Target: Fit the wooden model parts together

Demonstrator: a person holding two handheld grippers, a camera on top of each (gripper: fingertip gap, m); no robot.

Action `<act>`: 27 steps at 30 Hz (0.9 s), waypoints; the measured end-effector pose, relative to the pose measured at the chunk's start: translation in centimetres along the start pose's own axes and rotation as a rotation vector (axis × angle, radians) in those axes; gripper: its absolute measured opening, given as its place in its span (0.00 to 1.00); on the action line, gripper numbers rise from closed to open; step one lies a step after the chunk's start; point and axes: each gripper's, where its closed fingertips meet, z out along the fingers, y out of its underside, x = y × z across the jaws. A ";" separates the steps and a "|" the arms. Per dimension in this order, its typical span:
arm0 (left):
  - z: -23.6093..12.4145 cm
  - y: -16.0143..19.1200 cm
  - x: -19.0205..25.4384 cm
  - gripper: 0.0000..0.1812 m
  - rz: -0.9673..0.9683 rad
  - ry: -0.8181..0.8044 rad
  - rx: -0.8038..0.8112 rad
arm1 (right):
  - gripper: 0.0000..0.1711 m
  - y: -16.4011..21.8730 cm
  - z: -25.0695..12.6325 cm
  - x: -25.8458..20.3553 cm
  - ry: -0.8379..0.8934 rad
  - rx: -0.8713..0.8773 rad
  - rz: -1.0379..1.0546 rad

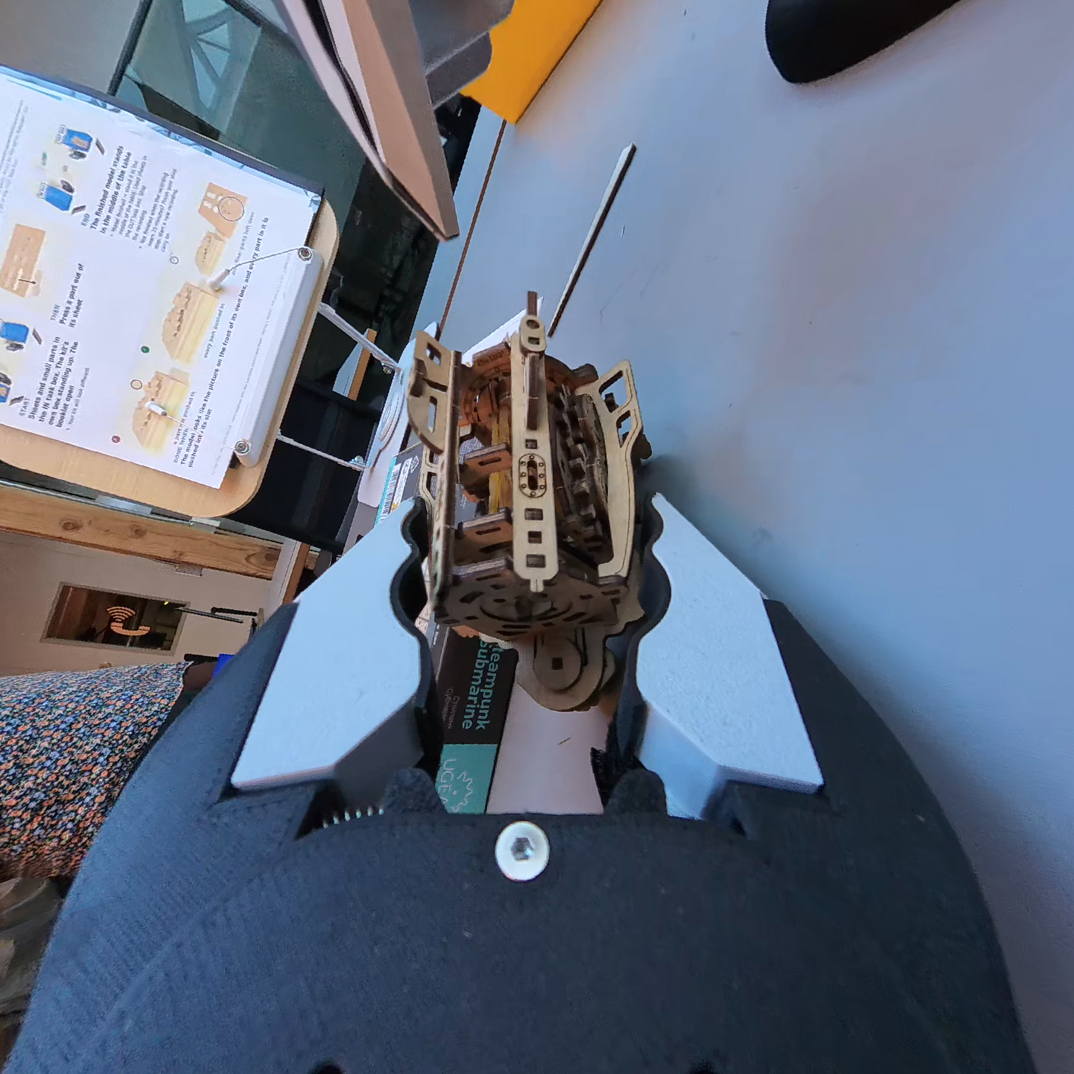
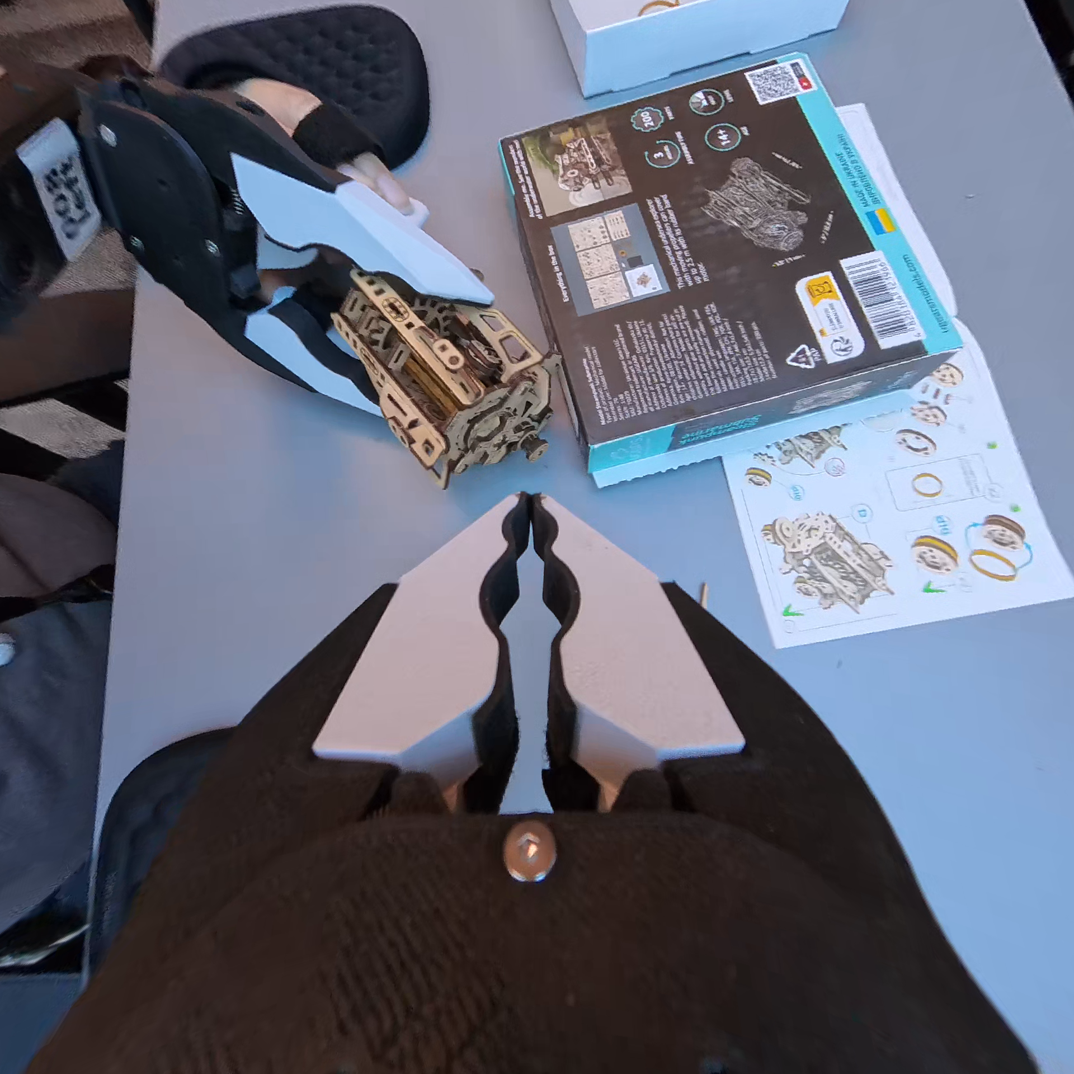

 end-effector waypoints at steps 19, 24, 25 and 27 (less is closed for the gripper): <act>-0.5 -0.7 0.5 0.40 0.054 0.013 0.032 | 0.00 2.1 2.6 0.8 -0.184 0.058 0.147; -0.5 -0.7 0.6 0.40 0.104 -0.010 0.025 | 0.00 2.6 3.3 0.0 -0.191 0.024 0.117; -0.6 -0.7 0.6 0.40 0.116 -0.015 0.024 | 0.00 2.5 3.4 -0.1 -0.193 0.023 0.114; -0.6 -0.7 0.6 0.41 0.138 -0.028 0.022 | 0.00 2.3 3.6 -0.5 -0.210 0.028 0.114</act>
